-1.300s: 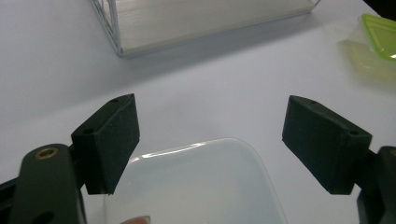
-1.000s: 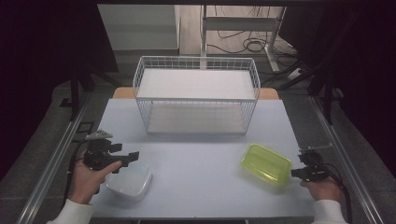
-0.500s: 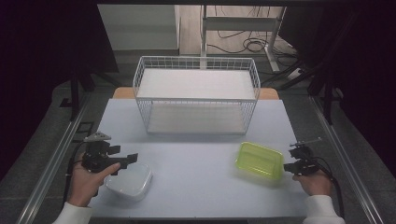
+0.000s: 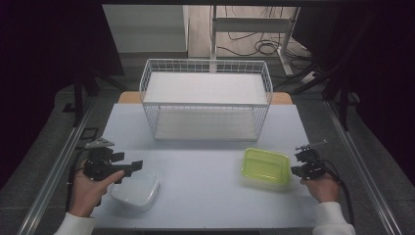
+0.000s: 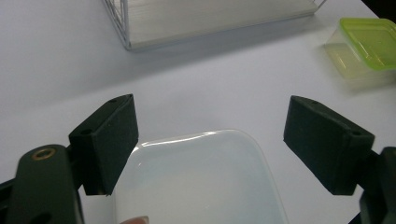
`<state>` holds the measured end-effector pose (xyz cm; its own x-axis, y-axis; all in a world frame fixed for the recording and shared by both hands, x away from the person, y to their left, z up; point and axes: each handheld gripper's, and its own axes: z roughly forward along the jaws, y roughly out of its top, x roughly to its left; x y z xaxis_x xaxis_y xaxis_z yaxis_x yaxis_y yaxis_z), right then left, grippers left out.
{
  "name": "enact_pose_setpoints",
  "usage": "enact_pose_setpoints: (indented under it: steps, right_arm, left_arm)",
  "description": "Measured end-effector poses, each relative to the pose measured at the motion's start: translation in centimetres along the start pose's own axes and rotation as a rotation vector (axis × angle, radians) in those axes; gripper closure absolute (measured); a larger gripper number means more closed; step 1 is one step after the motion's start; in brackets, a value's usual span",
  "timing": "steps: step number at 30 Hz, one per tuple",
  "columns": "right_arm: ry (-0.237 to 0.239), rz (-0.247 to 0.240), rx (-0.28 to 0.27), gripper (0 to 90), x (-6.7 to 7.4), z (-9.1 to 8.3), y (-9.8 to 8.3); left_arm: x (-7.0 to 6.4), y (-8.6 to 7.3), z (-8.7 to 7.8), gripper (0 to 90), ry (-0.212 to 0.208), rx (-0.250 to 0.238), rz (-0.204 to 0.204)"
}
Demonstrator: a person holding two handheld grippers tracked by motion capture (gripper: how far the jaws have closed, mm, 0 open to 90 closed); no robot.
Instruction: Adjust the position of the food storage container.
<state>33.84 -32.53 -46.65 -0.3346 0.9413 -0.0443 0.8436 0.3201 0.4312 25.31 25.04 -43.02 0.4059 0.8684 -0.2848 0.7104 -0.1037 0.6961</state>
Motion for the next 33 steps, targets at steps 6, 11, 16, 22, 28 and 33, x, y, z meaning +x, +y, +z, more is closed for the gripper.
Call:
enact_pose_setpoints:
  steps: [6, 11, 16, 22, 28, 33]
  right_arm:
    - [0.007, -0.033, 0.001, 89.1, 0.6, 0.6, 0.8]
    - [0.013, -0.071, -0.005, 89.1, 1.5, 0.9, 1.6]
    - [0.035, -0.109, -0.008, 89.1, 2.7, 1.4, 2.4]
    - [0.043, -0.146, -0.016, 89.2, 4.2, 1.9, 3.3]
    - [0.044, -0.163, -0.02, 89.2, 5.2, 2.1, 3.7]
    - [0.064, -0.173, -0.013, 89.2, 6.2, 2.5, 3.9]
  left_arm:
    - [0.1, 0.0, -0.2, 17.4, 0.004, -0.004, -0.002]
    - [0.1, 0.0, -0.3, 17.5, 0.008, -0.012, -0.006]
    - [0.2, 0.0, -0.5, 17.6, 0.015, -0.023, -0.013]
    - [0.2, 0.0, -0.5, 17.5, 0.01, -0.02, -0.012]
    - [0.2, 0.1, -0.3, 17.4, 0.007, -0.017, -0.011]
    - [0.2, 0.1, -0.3, 17.4, 0.007, -0.014, -0.01]
